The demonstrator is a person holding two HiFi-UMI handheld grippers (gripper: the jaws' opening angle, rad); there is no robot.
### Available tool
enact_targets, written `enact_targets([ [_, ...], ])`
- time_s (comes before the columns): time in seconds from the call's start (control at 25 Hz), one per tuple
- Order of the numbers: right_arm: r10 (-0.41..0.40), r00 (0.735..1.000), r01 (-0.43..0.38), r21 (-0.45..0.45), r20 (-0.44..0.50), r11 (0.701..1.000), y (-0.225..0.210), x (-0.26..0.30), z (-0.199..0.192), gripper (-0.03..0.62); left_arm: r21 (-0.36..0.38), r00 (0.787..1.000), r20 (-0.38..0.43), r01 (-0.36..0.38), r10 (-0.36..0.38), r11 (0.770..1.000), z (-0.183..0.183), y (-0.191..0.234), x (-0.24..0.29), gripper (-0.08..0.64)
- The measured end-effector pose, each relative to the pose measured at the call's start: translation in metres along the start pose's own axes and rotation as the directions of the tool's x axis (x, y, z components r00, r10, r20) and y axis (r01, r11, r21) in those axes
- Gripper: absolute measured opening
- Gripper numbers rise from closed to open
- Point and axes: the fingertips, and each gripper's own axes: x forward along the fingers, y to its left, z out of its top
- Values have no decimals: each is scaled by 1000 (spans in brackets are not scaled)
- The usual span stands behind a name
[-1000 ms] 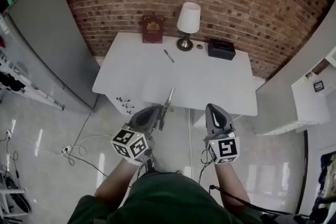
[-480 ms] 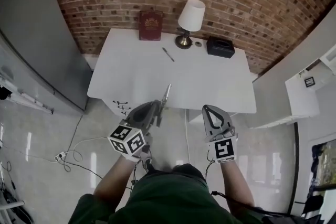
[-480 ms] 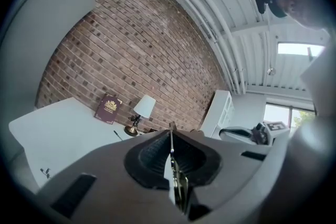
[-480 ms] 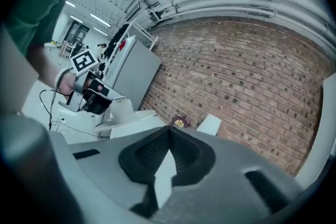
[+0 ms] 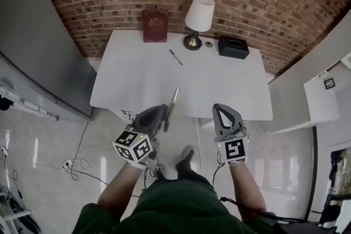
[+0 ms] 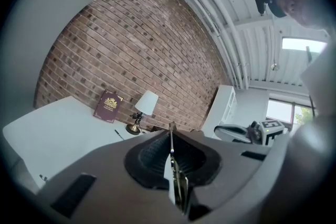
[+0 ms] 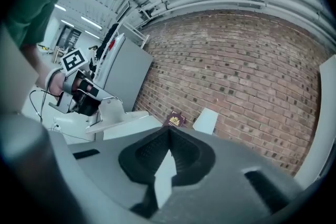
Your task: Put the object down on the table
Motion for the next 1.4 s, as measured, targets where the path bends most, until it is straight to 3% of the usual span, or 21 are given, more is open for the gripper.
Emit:
enact_targets([
  [0.52,107,993,-113,165,45,980,-91,74,-53,3,104,989,-20,-142,145,984,13,8,98,12],
  [0.8,136,989,-145,226,55,963,-111,85,-72,3,205,983,-80,-146,165,968,6,15,142,12],
  [1.12,40,998,-27,268,-44,963,-143,73,-109,3,232,969,-200,-94,142,968,-26,46,199,12],
  [1.4,-86,986,127,311,-141,942,-158,55,-121,3,366,906,-411,61,103,929,-81,81,248,12],
])
